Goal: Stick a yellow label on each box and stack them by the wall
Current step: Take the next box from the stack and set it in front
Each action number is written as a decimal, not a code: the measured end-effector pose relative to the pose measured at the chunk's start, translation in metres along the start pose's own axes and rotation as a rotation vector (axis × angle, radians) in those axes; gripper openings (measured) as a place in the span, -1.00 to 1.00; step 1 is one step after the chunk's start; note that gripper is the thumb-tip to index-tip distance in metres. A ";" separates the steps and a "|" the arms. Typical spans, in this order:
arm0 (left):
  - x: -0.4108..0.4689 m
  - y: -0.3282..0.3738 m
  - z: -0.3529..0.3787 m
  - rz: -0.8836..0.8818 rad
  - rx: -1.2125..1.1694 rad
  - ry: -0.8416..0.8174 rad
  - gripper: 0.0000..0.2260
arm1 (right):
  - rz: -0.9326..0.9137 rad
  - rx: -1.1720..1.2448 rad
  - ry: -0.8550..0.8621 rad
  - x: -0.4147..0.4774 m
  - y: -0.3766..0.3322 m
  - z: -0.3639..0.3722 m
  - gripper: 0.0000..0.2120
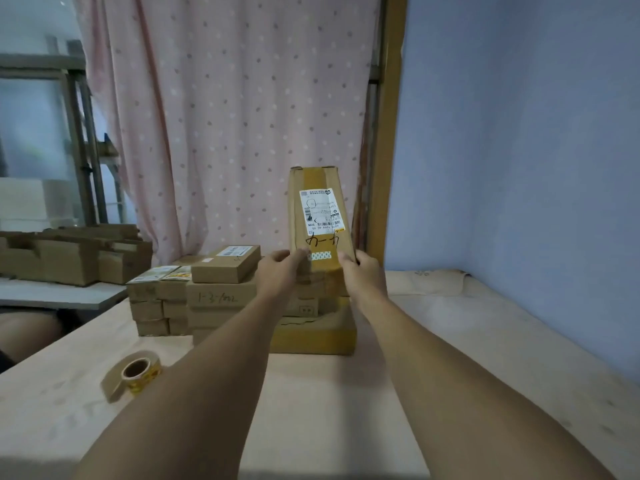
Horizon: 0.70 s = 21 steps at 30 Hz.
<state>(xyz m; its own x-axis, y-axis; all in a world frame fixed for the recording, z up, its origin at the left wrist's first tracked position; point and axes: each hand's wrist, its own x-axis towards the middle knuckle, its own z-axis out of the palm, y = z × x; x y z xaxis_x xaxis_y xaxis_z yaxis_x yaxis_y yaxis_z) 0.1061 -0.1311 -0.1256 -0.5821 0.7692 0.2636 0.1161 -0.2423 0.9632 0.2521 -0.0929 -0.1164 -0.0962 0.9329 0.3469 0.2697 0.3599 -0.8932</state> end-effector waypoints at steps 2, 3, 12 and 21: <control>-0.014 0.005 0.002 -0.028 -0.056 -0.057 -0.40 | -0.001 0.039 0.020 -0.010 0.000 -0.011 -0.62; -0.016 0.005 0.003 -0.040 -0.078 -0.079 -0.32 | 0.000 0.056 0.025 -0.013 0.000 -0.017 -0.64; -0.038 -0.005 0.011 -0.097 -0.170 -0.249 -0.64 | 0.254 0.292 -0.183 -0.033 0.026 -0.069 -0.68; -0.046 -0.016 0.020 -0.168 -0.013 -0.375 -0.72 | 0.407 0.346 -0.187 -0.038 0.054 -0.081 -0.63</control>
<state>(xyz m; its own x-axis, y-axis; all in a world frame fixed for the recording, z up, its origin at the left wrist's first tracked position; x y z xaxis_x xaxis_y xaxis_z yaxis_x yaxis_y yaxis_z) 0.1473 -0.1505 -0.1522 -0.2581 0.9604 0.1052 0.0324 -0.1003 0.9944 0.3483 -0.1096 -0.1548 -0.2267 0.9712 -0.0732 -0.0061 -0.0766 -0.9970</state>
